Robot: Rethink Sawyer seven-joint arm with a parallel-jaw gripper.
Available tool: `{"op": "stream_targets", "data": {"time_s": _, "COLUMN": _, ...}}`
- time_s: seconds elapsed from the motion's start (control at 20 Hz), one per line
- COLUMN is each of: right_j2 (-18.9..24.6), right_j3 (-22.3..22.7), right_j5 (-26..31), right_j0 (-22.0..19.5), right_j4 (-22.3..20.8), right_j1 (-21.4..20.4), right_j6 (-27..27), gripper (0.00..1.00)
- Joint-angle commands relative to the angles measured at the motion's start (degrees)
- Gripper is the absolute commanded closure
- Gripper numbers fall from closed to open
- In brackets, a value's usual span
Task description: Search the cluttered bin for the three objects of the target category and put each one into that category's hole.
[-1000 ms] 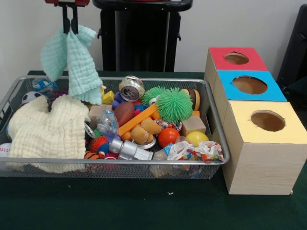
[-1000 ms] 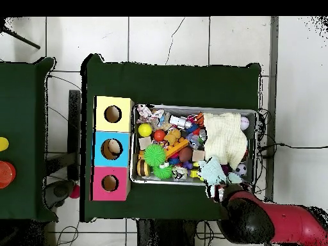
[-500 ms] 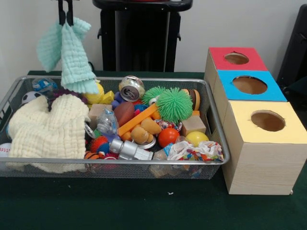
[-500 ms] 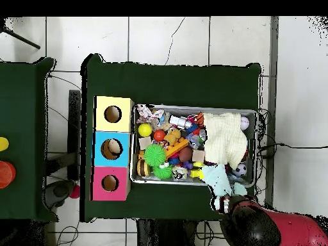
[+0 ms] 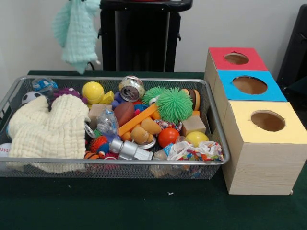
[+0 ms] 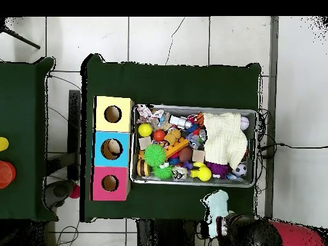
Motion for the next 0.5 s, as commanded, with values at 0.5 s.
{"op": "stream_targets", "data": {"time_s": 0.5, "right_j2": 9.61, "right_j3": 2.83, "right_j5": -14.93, "right_j0": -1.70, "right_j4": 10.17, "right_j1": 0.07, "right_j6": -7.88, "gripper": 0.00}}
